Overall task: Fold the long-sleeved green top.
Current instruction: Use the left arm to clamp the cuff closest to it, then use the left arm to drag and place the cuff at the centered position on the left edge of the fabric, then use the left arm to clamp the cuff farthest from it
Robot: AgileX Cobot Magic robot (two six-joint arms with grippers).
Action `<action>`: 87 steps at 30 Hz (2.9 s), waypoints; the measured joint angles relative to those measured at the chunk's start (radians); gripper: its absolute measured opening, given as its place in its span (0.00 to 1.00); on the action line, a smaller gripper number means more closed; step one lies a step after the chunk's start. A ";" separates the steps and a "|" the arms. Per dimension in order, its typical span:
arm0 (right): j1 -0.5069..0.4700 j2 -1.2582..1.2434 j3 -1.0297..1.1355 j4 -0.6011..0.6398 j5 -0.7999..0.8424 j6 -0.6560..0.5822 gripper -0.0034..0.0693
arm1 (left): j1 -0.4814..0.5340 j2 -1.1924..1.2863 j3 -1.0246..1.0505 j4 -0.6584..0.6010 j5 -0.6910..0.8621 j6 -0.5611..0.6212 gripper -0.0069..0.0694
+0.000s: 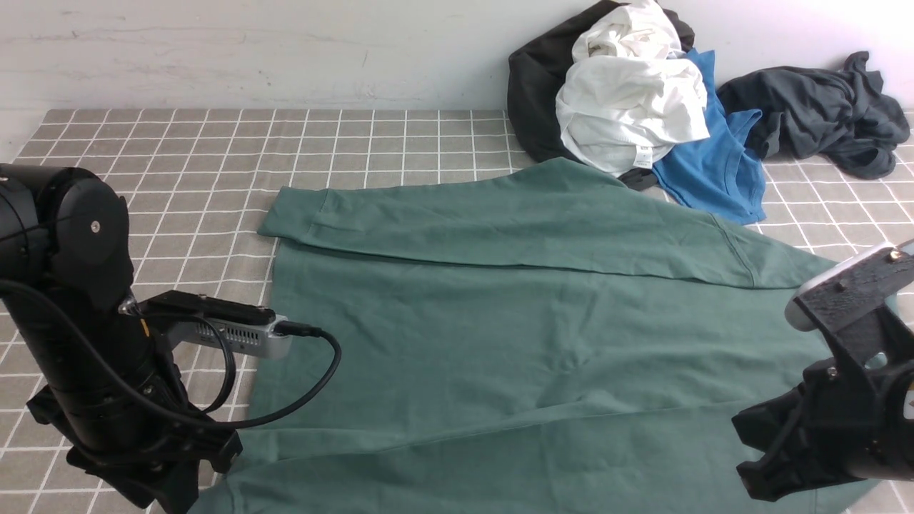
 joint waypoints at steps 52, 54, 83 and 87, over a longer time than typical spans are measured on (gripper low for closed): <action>0.000 0.000 0.000 0.020 0.014 -0.008 0.03 | -0.067 -0.243 -0.075 0.056 -0.062 -0.052 0.09; 0.000 0.000 0.000 0.020 0.014 -0.008 0.03 | -0.067 -0.227 -0.119 0.087 -0.127 -0.057 0.09; -0.192 0.272 -0.196 -0.152 -0.050 0.231 0.42 | 0.026 0.389 -0.549 0.091 -0.062 -0.024 0.58; -0.258 0.455 -0.221 -0.168 -0.036 0.336 0.55 | 0.026 0.389 -0.541 0.015 -0.063 0.032 0.58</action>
